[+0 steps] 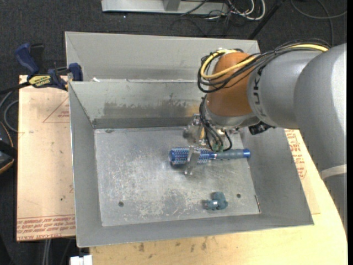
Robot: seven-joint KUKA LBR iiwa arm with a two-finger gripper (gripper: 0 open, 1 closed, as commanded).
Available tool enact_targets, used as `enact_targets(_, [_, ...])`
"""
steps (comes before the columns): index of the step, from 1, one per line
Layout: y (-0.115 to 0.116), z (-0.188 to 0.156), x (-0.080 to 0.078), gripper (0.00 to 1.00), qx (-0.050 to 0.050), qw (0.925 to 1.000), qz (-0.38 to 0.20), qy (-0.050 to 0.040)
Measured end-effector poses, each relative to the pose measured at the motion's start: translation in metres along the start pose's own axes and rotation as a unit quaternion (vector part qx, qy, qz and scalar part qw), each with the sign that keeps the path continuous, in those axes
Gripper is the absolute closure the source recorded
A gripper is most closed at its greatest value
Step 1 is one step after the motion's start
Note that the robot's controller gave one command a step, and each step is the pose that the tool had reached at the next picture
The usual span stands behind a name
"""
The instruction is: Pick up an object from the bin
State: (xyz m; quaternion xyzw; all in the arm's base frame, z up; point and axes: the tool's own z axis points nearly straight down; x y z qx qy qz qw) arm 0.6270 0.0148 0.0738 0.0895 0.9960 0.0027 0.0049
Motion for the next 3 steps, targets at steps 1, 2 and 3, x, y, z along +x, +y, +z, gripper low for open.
enact_targets(1, [0.001, -0.003, -0.002, 0.0, 0.001, 1.0, -0.001, 0.001])
enact_targets(2, [0.001, -0.003, -0.003, 1.0, 0.001, 1.0, 0.0, -0.0014])
enact_targets(3, [0.003, -0.083, -0.006, 1.0, 0.002, 1.0, 0.0, -0.0004])
